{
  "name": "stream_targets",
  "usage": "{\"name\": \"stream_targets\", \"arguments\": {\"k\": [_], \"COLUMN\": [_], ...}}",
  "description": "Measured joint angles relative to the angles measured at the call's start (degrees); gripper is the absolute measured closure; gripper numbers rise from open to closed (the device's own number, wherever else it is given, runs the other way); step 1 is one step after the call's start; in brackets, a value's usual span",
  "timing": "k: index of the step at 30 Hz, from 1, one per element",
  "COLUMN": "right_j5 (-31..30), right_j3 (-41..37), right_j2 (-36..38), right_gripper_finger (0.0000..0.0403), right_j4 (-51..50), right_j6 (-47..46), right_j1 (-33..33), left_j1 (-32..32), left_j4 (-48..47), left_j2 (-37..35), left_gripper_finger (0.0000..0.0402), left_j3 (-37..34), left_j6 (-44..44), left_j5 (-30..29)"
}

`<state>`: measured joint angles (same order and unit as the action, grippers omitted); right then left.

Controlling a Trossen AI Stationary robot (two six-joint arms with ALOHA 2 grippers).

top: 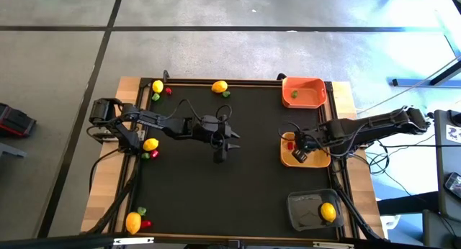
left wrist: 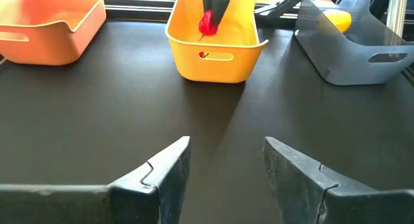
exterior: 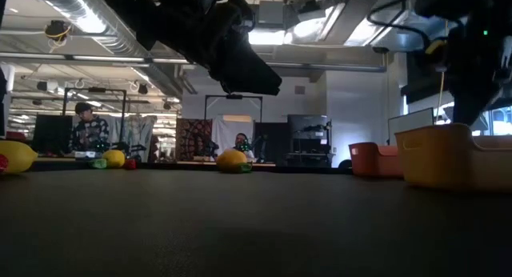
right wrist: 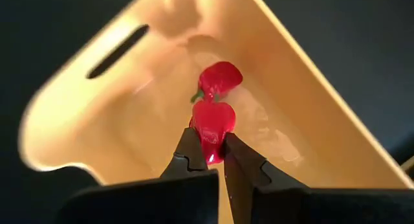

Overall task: Sort produce into baskets
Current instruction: Put the middle right red chili pepper into the yellow bin, then put the top red chili pepper into the yellow bin

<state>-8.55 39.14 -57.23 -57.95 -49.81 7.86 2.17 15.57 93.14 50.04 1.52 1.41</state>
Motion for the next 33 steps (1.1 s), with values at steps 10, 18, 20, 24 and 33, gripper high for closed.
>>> {"name": "stream_targets", "arguments": {"k": [10,18,20,24,33], "right_j5": [-1.39,-4.92,-4.92,-5.33,-5.23], "right_j3": [-8.63,-11.25,-11.50,-11.74,-11.41], "right_j2": [-0.02,0.00,0.00,-0.02,-0.02], "right_gripper_finger": [0.0398,0.0397,0.0395,0.0364,0.0265], "right_j4": [9.43,12.39,13.37,13.76,12.89], "right_j6": [-1.33,-3.45,-3.73,-3.78,-3.65], "right_j1": [0.00,0.00,0.00,0.00,0.00], "left_j1": [0.00,0.00,0.00,0.00,0.00], "left_j4": [0.00,0.00,0.02,0.02,0.02], "left_j2": [0.00,0.00,0.00,0.00,0.00], "left_gripper_finger": [0.0213,0.0212,0.0212,0.0212,0.0212], "left_j3": [0.00,0.00,0.00,0.00,0.00], "left_j6": [0.02,0.02,0.02,0.02,0.02], "left_j5": [0.00,0.00,0.00,0.00,0.00]}}
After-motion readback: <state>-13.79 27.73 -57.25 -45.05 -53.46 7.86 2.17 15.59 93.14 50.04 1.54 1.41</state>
